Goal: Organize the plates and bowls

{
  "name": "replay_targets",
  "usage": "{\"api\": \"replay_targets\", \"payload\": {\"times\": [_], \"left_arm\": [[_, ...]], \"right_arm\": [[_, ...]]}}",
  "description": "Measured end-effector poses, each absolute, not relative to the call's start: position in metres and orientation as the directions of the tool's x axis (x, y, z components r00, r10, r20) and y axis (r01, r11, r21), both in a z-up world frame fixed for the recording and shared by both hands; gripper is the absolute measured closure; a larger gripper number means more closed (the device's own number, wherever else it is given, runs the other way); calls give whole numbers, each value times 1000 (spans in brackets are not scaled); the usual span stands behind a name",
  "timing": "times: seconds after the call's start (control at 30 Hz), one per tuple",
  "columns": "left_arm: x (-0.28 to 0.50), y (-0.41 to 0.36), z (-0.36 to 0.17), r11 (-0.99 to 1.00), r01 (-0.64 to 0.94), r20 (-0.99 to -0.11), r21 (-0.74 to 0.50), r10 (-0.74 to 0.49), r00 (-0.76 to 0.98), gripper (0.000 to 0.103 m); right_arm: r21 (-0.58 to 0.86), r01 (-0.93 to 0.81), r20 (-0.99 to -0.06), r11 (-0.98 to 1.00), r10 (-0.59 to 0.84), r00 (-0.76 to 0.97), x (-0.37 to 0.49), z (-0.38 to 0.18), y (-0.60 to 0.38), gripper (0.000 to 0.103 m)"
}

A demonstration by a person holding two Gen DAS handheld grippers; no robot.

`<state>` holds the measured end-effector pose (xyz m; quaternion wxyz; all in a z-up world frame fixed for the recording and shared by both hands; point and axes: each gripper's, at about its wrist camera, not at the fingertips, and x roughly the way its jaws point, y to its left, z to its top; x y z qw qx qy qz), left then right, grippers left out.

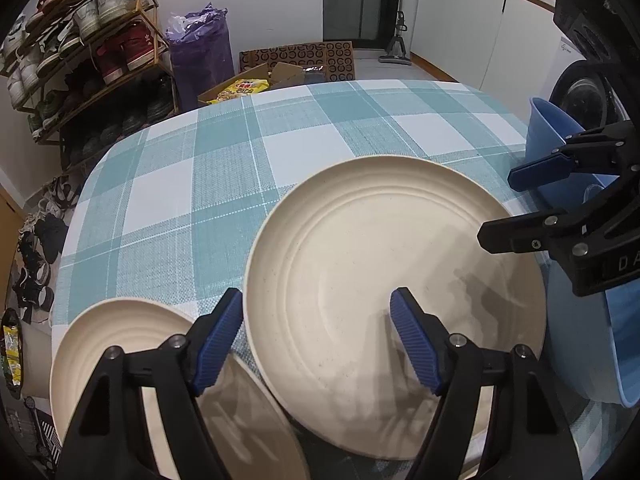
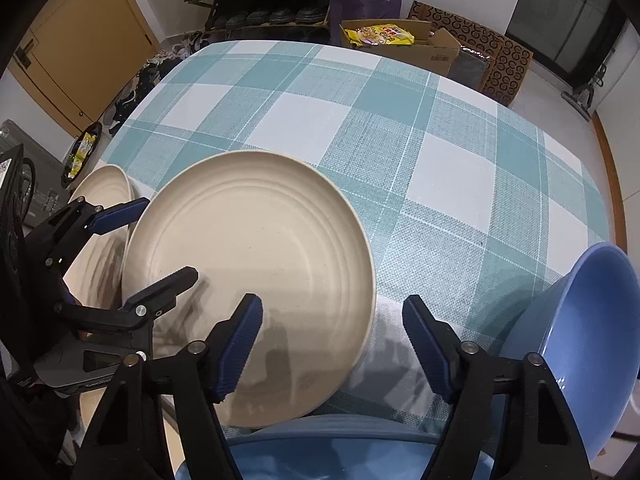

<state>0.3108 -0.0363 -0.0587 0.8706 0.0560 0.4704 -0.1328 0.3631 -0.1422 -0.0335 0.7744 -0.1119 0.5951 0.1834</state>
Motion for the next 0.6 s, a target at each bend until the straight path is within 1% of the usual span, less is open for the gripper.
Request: {"api": "replay_targets", "payload": {"times": [0.13, 0.27, 0.37, 0.47, 0.53, 0.6], "left_arm": [[312, -36, -59, 959, 282, -832, -25, -176, 526, 30], [311, -37, -62, 957, 289, -844, -13, -166, 511, 30], [309, -38, -63, 954, 299, -846, -2, -161, 508, 30], [310, -37, -63, 955, 295, -846, -8, -164, 508, 30], [311, -37, -63, 956, 293, -843, -15, -169, 510, 30], [312, -37, -63, 956, 294, -841, -15, -170, 513, 30]], "right_arm": [[33, -410, -967, 911, 133, 218, 366, -38, -142, 31], [3, -418, -969, 908, 106, 224, 367, -42, -139, 32], [7, -415, -972, 910, 103, 210, 369, -47, -140, 34], [8, -416, -975, 909, 100, 199, 369, -51, -140, 41], [15, -418, -975, 908, 107, 197, 369, -53, -139, 51], [21, -416, -974, 909, 112, 196, 369, -53, -139, 52]]}}
